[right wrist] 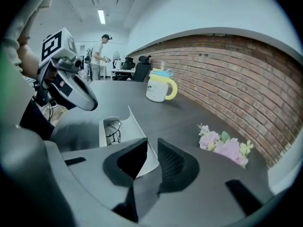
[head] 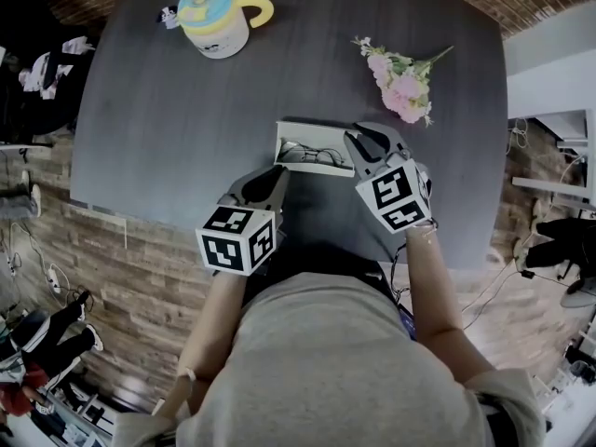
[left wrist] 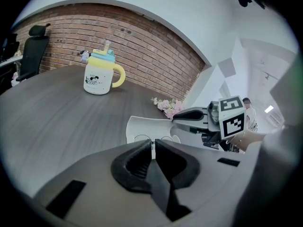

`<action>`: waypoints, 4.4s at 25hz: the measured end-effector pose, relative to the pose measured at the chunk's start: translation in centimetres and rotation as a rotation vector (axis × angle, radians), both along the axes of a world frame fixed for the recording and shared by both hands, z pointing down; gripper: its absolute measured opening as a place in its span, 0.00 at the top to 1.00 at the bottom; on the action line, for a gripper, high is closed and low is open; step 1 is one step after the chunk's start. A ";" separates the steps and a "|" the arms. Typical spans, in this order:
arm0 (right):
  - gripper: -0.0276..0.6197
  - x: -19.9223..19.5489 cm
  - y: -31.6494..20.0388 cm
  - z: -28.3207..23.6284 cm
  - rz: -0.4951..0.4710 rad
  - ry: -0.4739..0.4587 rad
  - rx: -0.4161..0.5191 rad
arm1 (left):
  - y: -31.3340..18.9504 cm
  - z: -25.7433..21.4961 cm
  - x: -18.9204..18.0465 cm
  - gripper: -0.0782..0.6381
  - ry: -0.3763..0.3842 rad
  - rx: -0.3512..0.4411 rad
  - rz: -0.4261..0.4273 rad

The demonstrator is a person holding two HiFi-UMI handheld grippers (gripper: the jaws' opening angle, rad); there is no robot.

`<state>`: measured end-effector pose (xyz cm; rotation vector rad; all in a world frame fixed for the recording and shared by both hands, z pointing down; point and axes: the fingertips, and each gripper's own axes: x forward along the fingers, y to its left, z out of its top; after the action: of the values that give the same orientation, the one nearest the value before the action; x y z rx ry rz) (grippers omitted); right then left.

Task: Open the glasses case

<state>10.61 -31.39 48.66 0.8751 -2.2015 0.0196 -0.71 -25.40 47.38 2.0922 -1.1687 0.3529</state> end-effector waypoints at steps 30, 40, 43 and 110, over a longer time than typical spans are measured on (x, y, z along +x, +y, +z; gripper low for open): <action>0.74 0.8 -0.9 -1.4 0.197 -0.163 -0.029 | -0.2 -1.1 0.3 0.84 -0.002 0.031 0.033; 0.85 -0.6 1.9 -7.8 0.239 -0.491 -0.016 | 0.0 -3.5 0.4 0.84 0.010 0.096 0.049; 0.89 -1.0 2.8 -9.4 0.234 -0.584 -0.009 | 0.1 -4.3 0.3 0.84 0.013 0.119 0.049; 0.95 -2.4 9.9 -7.2 0.272 -0.679 -0.201 | 3.0 -4.5 2.1 0.84 0.010 0.128 0.129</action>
<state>8.24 -21.47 41.47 1.1627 -2.6001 0.7548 1.35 -22.41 42.87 2.2852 -1.0780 0.3345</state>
